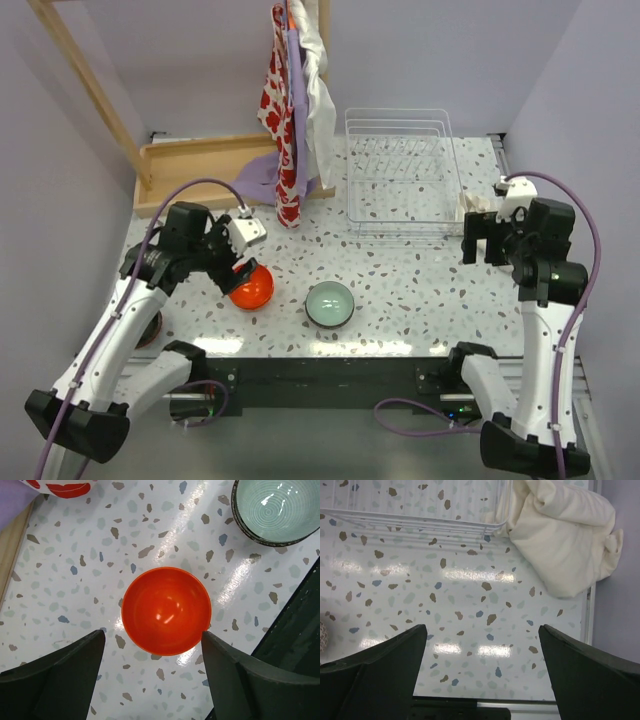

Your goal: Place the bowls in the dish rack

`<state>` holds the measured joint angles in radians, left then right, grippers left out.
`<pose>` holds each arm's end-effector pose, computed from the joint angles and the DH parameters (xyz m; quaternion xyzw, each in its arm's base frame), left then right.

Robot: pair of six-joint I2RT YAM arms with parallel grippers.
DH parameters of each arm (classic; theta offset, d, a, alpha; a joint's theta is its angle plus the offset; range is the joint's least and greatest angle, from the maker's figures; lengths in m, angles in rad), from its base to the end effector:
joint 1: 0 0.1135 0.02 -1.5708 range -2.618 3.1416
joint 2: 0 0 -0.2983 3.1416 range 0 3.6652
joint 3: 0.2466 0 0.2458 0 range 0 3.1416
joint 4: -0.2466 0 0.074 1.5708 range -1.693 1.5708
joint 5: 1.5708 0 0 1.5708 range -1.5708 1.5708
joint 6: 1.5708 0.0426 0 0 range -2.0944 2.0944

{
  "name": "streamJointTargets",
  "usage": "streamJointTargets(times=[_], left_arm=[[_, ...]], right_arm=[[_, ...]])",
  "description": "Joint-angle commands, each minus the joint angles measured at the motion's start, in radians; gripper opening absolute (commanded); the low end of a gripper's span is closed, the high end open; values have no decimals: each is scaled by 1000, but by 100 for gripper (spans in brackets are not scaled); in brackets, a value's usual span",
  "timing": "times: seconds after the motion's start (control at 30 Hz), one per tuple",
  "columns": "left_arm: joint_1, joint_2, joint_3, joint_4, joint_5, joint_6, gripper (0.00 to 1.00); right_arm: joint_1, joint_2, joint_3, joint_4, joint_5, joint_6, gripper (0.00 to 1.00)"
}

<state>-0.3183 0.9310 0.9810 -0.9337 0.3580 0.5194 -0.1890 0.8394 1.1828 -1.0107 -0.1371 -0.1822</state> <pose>0.1371 -0.0609 0.3366 0.4316 0.8220 -0.1335 0.3466 0.1153 -0.0161 0.4003 -0.0268 0.8977 -0.0198 0.4394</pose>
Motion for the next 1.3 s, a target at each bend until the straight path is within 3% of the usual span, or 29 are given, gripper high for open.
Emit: streamJointTargets(times=[0.0, 0.37, 0.53, 0.73, 0.97, 1.27], left_arm=[[-34, -1, 27, -100, 38, 67, 82], [-198, -69, -73, -217, -1, 129, 77], [-220, -101, -137, -226, -34, 160, 75], [-225, -142, -195, -93, -100, 152, 76], [-228, -78, -235, 50, -133, 142, 76], [-245, -14, -262, 121, -175, 129, 75]], right_arm=[[0, -10, -22, 23, -35, -19, 99], [2, 98, -17, 77, -73, -7, 99], [2, 133, -14, 104, -75, -10, 99], [2, 170, 17, 104, -82, 1, 99], [0, 153, 15, 73, -78, -25, 99], [0, 112, -32, 81, -64, -23, 99]])
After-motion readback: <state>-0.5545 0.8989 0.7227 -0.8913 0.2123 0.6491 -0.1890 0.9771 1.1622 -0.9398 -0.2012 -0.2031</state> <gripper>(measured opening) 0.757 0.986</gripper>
